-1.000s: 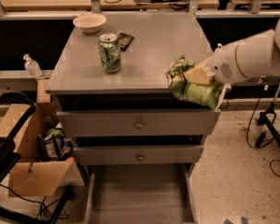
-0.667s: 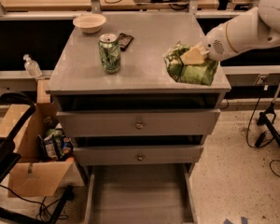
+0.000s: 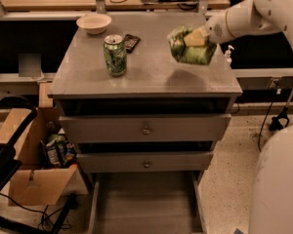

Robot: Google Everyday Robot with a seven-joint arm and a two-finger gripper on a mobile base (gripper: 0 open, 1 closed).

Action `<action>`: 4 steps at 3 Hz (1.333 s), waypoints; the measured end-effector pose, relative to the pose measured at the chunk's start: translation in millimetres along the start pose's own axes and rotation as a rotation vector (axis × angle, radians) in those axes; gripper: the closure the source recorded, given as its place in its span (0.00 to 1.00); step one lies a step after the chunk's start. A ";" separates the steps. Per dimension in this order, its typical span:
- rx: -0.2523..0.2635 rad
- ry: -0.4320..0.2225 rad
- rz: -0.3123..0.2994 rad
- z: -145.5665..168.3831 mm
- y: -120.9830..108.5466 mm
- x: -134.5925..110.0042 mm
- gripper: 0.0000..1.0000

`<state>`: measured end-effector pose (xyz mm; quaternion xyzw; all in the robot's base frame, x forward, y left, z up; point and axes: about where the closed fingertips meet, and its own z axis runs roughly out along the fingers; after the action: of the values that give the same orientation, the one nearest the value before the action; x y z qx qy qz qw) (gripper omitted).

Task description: Pick green jalapeno chip bag from bottom drawer and place on counter

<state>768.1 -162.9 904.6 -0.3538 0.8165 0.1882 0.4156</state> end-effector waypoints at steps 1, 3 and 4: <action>0.064 -0.135 -0.024 -14.7 -30.4 -52.4 1.00; 0.126 -0.255 -0.069 -43.5 -47.5 -105.4 0.81; 0.120 -0.252 -0.067 -38.4 -46.4 -104.3 0.58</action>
Offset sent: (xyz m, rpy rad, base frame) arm 0.0930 -0.0425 0.1785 0.1404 -0.3928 -0.1085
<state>823.3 -173.6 1011.1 -0.3291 0.7555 0.1680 0.5410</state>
